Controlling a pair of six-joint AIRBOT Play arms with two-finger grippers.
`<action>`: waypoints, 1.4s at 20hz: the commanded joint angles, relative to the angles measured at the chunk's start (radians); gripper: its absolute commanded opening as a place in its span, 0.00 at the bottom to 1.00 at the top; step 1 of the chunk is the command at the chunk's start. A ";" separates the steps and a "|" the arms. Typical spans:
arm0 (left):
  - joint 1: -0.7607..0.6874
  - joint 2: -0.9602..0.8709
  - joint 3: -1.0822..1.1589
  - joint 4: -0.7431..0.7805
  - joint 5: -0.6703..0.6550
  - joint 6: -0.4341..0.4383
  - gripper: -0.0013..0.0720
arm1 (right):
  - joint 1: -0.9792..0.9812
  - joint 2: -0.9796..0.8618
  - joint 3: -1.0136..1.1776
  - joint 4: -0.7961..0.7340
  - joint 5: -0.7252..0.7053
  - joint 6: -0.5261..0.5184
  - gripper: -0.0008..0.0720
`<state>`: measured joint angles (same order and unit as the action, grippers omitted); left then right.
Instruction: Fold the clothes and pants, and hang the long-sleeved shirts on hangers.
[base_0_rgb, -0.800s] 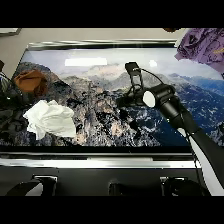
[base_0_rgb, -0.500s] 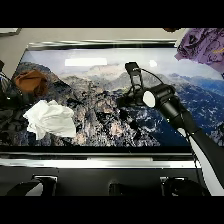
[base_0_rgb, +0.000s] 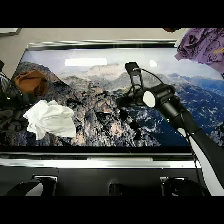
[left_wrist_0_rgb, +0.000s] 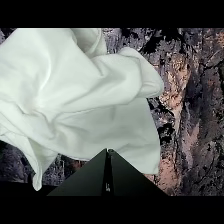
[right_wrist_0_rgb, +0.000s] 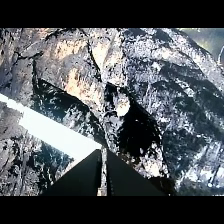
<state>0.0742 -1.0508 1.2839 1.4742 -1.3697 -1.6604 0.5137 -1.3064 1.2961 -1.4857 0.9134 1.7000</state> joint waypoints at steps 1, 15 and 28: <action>-0.001 0.001 0.000 0.000 0.000 0.000 0.04 | 0.001 -0.001 0.001 0.000 0.000 0.000 0.11; 0.000 -0.008 -0.001 0.033 -0.001 -0.026 0.89 | 0.001 -0.001 0.001 0.000 0.000 0.000 0.11; 0.069 -0.209 -0.391 0.175 0.452 -0.252 0.99 | 0.001 -0.001 0.001 0.000 0.005 0.001 0.11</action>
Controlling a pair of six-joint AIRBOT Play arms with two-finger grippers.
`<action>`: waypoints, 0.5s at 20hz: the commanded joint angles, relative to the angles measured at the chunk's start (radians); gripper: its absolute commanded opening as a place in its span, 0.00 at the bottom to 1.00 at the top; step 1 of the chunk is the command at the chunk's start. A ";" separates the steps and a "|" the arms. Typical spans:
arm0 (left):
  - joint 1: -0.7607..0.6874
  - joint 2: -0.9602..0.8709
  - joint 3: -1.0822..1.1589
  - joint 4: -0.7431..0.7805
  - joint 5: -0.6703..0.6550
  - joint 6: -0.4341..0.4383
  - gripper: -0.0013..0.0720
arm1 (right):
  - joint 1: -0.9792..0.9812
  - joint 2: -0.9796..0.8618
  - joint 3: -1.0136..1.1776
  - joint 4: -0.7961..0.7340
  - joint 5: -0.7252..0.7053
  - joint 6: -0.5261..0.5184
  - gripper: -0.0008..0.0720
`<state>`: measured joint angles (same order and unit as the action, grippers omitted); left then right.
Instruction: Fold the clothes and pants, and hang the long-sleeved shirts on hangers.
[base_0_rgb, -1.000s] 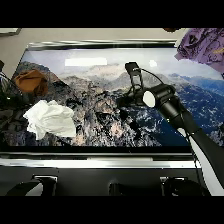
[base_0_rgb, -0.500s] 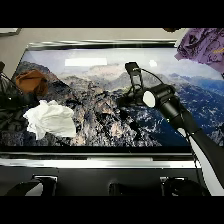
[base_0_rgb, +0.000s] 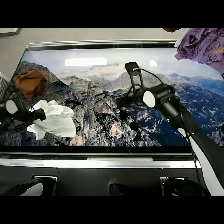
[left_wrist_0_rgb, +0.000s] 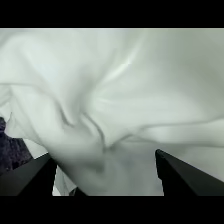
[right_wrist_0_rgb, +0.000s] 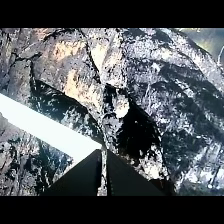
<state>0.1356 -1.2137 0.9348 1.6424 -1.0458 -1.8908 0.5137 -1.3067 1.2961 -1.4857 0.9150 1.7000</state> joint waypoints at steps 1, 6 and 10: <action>0.007 -0.061 -0.042 0.005 0.152 -0.024 0.93 | 0.001 0.000 0.001 0.000 0.003 0.001 0.11; -0.037 -0.042 -0.008 -0.149 0.106 0.032 0.04 | 0.001 0.000 0.002 -0.001 0.048 0.000 0.11; -0.233 0.047 0.064 -0.329 0.059 0.061 0.04 | 0.001 0.013 0.001 -0.041 0.235 0.001 0.14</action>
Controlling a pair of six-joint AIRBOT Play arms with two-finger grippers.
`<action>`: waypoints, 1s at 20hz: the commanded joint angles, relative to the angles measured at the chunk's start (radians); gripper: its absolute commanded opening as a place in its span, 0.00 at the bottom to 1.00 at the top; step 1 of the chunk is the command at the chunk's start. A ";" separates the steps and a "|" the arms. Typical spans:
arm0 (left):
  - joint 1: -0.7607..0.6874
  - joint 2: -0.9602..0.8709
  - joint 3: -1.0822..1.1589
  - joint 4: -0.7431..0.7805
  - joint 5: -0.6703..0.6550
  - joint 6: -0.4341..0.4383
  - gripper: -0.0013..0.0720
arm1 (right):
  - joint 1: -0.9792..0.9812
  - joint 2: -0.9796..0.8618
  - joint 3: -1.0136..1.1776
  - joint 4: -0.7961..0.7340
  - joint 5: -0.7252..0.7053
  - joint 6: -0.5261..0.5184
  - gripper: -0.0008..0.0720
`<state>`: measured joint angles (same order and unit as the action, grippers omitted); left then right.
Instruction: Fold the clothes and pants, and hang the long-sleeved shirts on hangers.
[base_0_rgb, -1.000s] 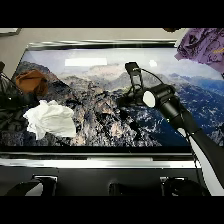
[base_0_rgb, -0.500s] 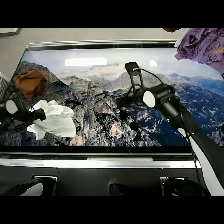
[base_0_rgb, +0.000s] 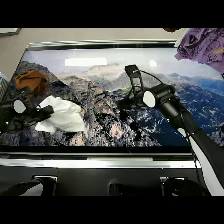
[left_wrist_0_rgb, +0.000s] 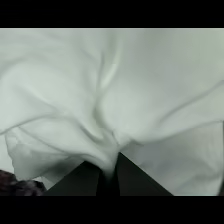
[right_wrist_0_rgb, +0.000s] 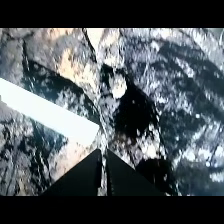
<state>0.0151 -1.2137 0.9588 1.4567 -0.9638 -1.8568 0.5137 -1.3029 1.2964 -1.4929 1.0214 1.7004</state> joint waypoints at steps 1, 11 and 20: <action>-0.183 0.056 0.060 -0.185 -0.021 0.024 0.04 | 0.001 0.022 0.001 -0.063 0.172 0.000 0.24; -0.664 -0.163 0.089 -0.318 0.327 -0.179 0.04 | 0.001 0.271 0.000 -0.307 0.394 -0.102 0.33; -0.226 -0.013 0.090 -0.364 -0.029 0.079 0.97 | -0.485 0.274 -0.234 0.109 0.116 -0.060 0.67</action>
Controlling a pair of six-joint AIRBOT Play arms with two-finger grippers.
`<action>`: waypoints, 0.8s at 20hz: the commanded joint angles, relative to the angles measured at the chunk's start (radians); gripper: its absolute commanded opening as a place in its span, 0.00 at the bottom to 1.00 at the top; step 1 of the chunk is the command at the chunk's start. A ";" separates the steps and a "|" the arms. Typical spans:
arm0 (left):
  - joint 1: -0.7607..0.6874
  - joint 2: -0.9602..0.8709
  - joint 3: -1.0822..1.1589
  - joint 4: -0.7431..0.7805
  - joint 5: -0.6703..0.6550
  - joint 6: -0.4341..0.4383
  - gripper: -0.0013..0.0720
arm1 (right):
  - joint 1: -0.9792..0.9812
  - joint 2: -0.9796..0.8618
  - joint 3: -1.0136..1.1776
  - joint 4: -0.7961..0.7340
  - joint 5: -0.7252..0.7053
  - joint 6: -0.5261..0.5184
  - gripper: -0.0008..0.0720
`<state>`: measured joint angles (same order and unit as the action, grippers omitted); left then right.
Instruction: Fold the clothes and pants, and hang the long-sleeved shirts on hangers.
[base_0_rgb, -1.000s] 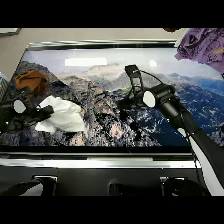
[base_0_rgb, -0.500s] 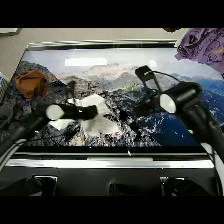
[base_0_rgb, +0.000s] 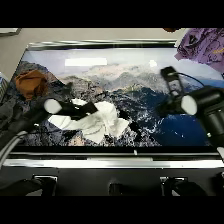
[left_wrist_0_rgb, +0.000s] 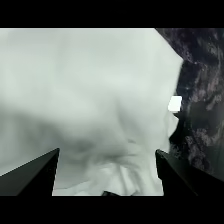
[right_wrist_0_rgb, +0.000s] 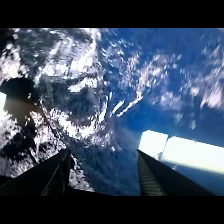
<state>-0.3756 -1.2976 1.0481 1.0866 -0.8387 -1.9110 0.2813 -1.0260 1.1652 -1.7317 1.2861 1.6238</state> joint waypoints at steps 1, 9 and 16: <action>0.235 0.095 0.001 0.006 -0.191 0.166 0.97 | -0.360 -0.021 -0.167 0.599 -0.195 -0.048 0.67; 0.521 0.117 0.001 0.005 -0.246 0.183 0.97 | -0.275 -0.284 -0.406 1.160 -0.295 -0.348 0.79; 0.557 0.117 0.001 0.006 -0.247 0.183 0.97 | -0.082 -0.414 -0.406 1.282 -0.531 -0.336 0.82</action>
<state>0.1650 -1.1816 1.0485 1.0920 -1.0828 -1.7302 0.1360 -1.3842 0.7635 -0.5209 0.8375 1.2919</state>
